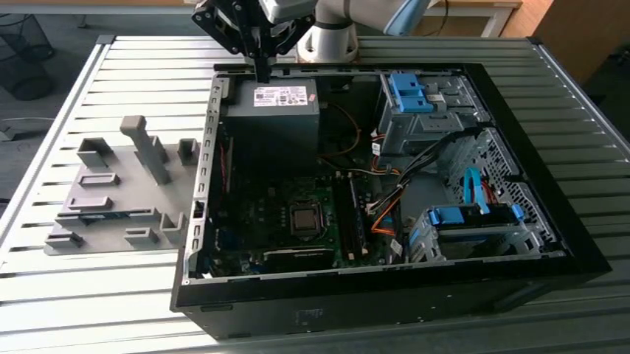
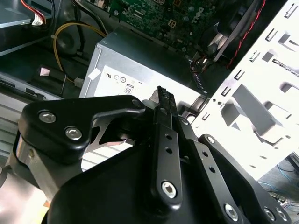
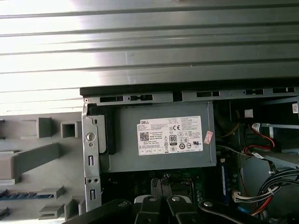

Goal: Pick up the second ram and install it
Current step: 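Reach for the second ram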

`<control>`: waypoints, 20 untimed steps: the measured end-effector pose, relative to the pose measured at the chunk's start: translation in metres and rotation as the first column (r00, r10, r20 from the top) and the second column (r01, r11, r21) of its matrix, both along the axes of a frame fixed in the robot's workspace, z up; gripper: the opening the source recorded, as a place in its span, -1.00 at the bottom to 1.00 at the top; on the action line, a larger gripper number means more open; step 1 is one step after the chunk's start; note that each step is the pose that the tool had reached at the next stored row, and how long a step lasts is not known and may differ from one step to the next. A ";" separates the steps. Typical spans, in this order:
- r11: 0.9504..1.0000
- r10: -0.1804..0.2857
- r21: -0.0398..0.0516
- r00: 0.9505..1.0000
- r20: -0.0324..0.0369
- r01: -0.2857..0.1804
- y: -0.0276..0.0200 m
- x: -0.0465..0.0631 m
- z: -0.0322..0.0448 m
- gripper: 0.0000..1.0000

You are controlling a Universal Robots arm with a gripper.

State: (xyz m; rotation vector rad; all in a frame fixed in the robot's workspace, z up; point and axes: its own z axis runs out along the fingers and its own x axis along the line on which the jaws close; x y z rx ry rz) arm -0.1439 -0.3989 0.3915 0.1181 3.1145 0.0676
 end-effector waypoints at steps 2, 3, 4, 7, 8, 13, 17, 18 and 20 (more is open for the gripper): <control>1.000 0.000 0.000 1.000 0.000 0.000 0.0000 -0.001 0.0000 -0.79; 1.000 0.000 0.000 1.000 0.000 0.000 0.0000 -0.002 -0.0001 -0.79; 1.000 0.000 0.000 1.000 0.000 0.000 0.0000 -0.002 -0.0001 -0.79; 1.000 0.000 0.000 1.000 0.000 0.000 0.0000 -0.004 -0.0002 -0.79; 1.000 0.000 0.000 1.000 0.000 0.000 0.0000 -0.004 -0.0003 -0.79; 1.000 0.000 0.000 1.000 0.000 0.000 0.0000 -0.006 -0.0005 -0.79; 1.000 0.000 0.000 1.000 -0.001 0.000 0.0000 -0.008 -0.0006 -0.79; 1.000 0.000 0.000 1.000 -0.001 0.000 0.0000 -0.009 -0.0007 -0.79; 1.000 0.000 0.000 1.000 -0.001 0.000 0.0000 -0.010 -0.0007 -0.79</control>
